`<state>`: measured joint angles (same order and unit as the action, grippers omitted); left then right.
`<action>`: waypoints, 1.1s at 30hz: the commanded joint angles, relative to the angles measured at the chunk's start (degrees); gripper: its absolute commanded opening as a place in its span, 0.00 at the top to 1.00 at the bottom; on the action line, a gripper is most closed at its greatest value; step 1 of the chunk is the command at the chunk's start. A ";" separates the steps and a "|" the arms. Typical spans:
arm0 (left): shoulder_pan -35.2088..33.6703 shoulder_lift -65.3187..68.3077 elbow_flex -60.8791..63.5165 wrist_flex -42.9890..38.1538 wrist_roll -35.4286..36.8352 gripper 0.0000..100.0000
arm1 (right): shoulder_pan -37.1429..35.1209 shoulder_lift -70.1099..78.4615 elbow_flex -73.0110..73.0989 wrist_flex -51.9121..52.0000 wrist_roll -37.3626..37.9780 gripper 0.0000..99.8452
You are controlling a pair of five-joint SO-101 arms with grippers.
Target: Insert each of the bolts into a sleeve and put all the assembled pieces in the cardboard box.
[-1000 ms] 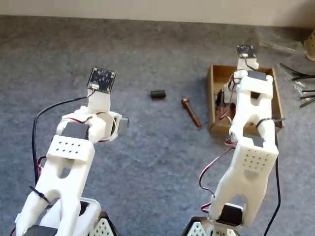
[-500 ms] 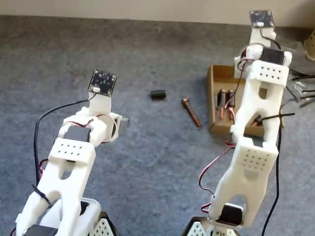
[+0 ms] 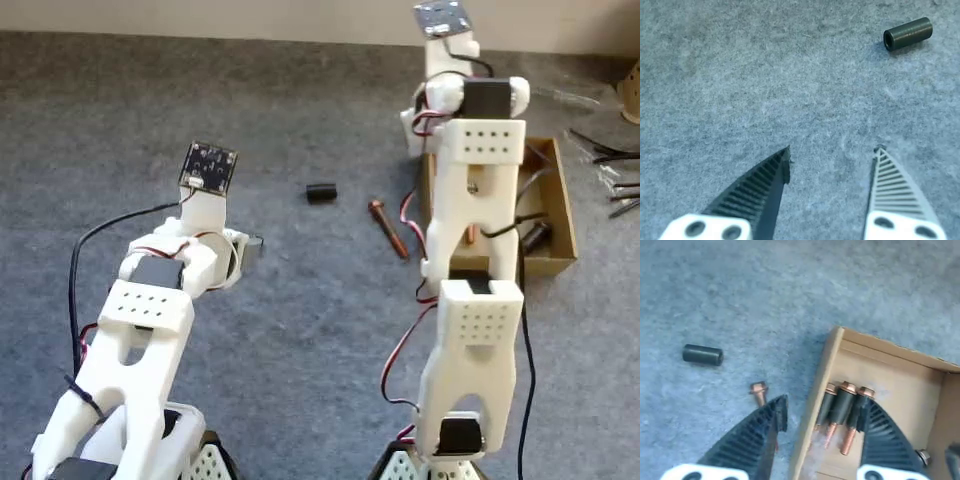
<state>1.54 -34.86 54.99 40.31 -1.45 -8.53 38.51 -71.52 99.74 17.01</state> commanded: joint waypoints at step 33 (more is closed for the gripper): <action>-16.66 -0.57 1.89 -9.76 7.47 0.75 | -16.13 -0.66 21.23 -11.74 56.70 0.79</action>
<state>-14.20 -34.86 57.19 31.60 5.58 -22.95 38.51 -49.80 88.04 69.67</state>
